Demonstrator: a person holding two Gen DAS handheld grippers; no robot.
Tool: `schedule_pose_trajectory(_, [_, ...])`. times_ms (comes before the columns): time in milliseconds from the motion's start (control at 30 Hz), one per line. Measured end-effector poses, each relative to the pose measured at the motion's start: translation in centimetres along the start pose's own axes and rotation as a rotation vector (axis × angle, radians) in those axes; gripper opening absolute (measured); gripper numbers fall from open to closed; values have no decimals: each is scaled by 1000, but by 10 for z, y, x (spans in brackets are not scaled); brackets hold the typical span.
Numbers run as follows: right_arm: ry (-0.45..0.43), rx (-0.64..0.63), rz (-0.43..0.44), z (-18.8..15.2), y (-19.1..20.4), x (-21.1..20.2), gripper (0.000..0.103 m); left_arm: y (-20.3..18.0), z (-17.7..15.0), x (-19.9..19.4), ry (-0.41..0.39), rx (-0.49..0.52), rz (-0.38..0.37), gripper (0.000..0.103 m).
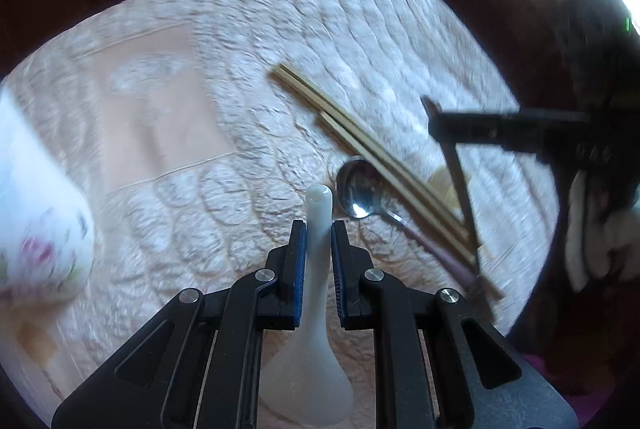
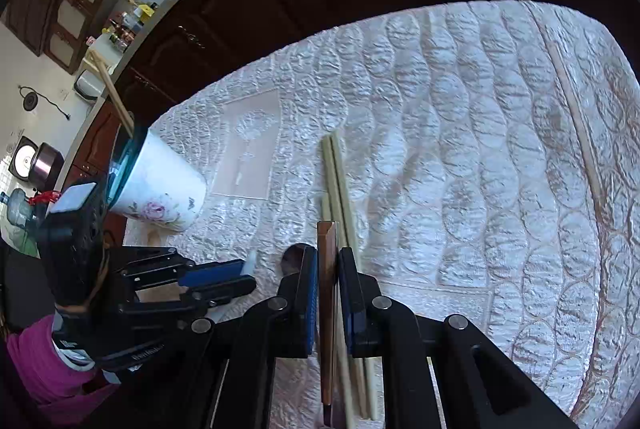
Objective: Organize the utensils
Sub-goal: 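Grasp and lift the white ceramic spoon with the left tool while the right tool lifts its utensil, then carry the white spoon and the right tool's utensil over the cup and lower them in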
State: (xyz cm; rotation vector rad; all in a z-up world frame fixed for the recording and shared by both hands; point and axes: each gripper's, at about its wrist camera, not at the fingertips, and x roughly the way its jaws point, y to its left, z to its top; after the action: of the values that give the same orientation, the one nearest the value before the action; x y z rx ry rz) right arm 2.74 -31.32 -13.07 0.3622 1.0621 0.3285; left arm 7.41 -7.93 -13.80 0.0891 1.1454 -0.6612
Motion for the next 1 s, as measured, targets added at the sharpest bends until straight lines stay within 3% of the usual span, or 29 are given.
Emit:
schedule_pose_trajectory(367, [-62, -113, 26, 8, 53, -28, 10, 17, -8, -87, -193, -107, -7, 11])
schedule_pose_trajectory(1000, [-184, -323, 52, 51, 147, -67, 10, 62, -5, -209, -469, -183, 86, 11])
